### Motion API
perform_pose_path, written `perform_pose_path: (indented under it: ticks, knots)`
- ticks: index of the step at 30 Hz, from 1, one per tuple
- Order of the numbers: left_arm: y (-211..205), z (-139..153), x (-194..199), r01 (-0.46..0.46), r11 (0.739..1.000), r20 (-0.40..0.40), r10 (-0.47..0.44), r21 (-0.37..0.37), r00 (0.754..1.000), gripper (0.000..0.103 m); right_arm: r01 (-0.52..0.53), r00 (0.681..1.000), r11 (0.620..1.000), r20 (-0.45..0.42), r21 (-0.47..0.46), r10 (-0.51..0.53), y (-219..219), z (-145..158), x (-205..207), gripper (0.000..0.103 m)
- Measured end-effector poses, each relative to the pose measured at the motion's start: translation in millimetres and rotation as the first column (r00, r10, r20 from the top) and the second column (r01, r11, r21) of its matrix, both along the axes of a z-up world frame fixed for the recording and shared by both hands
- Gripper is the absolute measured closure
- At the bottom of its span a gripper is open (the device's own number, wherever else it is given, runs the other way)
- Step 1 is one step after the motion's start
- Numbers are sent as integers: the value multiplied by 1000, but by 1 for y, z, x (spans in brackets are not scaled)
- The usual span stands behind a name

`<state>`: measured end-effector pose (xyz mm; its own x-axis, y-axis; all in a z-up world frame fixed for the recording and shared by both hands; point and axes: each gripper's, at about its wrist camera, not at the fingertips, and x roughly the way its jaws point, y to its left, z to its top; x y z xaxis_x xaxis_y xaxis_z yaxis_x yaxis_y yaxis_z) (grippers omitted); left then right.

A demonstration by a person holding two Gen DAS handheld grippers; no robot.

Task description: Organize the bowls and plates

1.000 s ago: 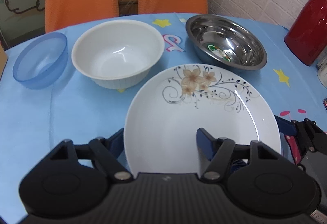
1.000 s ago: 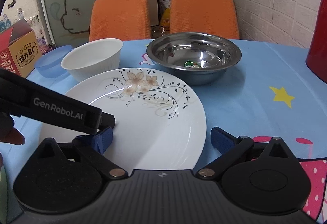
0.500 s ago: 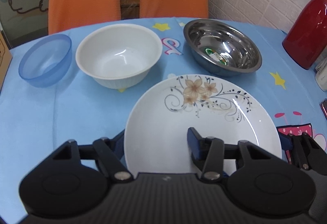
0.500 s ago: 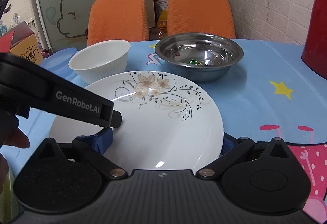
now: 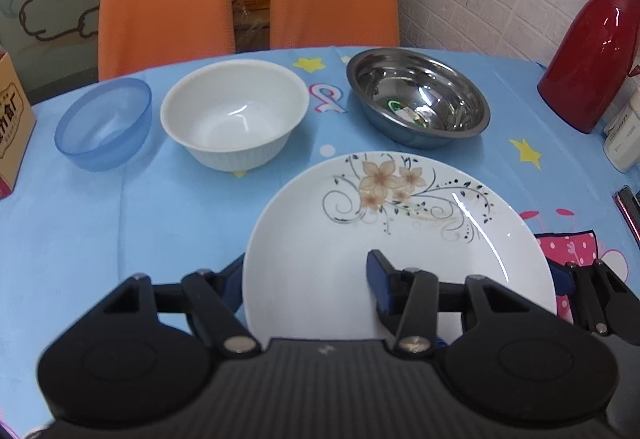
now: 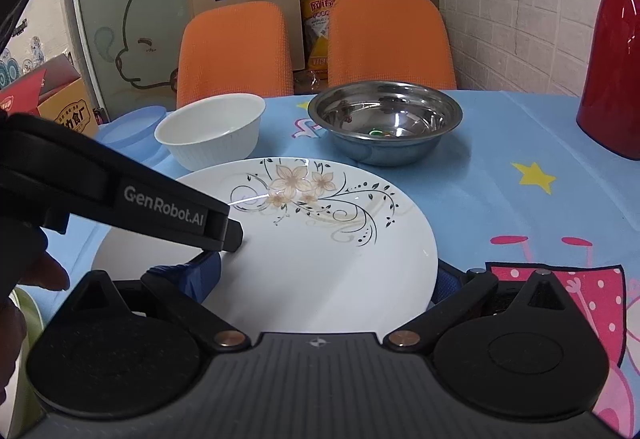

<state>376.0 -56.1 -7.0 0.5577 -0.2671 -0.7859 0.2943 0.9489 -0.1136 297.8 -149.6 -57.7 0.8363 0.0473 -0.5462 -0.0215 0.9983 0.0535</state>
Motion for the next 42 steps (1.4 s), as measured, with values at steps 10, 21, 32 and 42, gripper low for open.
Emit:
perform_pose_path:
  ticks: [10,21,32,42]
  knots:
    - [50,40,-59,-68,997,56,70,-40,996,54,-61,996,998,67,-12,62,35,35,-48,12]
    - [165,41,-152,-262,965,66,261,15,963,53,-276,961,961,44,28,274,134,31,-110,12]
    - [211,3,-173,-324,945,-17,323,-42,946,52,-333,942,943,-29,5,333,176,6,-128,12]
    - [219,0,-171,-300,952,-1,300,-62,954,47,-356,933,934,-53,-21,355,181,2,-128,13]
